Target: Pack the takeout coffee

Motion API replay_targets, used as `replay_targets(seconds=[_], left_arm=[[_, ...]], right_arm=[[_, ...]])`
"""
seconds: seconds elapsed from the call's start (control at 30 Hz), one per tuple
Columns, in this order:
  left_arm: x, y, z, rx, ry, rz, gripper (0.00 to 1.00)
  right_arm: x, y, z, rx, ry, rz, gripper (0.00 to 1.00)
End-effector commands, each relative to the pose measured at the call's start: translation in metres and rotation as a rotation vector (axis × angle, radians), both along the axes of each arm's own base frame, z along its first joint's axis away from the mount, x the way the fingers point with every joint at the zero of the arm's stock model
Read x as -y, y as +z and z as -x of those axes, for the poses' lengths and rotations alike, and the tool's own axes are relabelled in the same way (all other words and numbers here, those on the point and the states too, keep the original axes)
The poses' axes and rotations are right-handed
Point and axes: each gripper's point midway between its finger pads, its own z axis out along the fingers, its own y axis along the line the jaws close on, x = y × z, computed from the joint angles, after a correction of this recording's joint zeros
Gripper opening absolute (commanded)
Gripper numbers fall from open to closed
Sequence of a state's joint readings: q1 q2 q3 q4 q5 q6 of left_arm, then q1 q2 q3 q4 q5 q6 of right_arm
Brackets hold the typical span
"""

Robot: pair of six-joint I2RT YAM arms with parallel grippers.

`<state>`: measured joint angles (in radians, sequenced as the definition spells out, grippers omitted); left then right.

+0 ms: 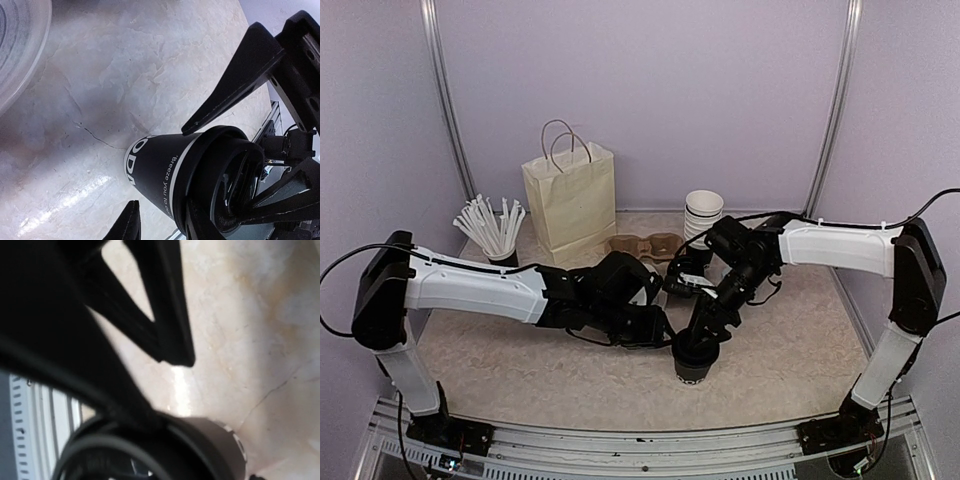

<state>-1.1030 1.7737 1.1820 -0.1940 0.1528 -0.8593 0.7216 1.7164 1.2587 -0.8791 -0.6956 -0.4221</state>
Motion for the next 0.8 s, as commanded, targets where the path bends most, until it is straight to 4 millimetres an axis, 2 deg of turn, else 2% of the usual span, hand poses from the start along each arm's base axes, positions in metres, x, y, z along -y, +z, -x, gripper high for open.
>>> replay_targets(seconds=[0.0,0.17,0.27,0.3,0.43,0.63,0.77], left_arm=[[0.000,-0.003,0.003,0.030,-0.025,-0.056,0.33],[0.008,0.019,-0.001,0.068,-0.039,-0.003,0.41],[0.011,0.043,-0.008,0.121,-0.034,0.047,0.48],[0.010,0.053,-0.010,0.145,-0.031,0.067,0.49],[-0.002,0.070,-0.025,0.190,0.022,0.089,0.54],[-0.039,0.055,-0.048,0.160,0.161,0.062,0.58],[-0.056,0.058,-0.055,0.154,0.223,0.084,0.60]], right_arm=[[0.001,0.016,-0.009,0.101,0.011,0.014,0.76],[0.006,0.029,-0.016,0.175,0.017,-0.003,0.79],[0.010,0.040,-0.014,0.250,0.059,-0.031,0.79],[0.011,0.044,-0.013,0.277,0.076,-0.046,0.79],[0.017,0.052,-0.006,0.369,0.158,-0.084,0.81],[0.022,0.046,-0.002,0.416,0.222,-0.060,0.84],[0.019,0.036,0.004,0.468,0.271,-0.030,0.88]])
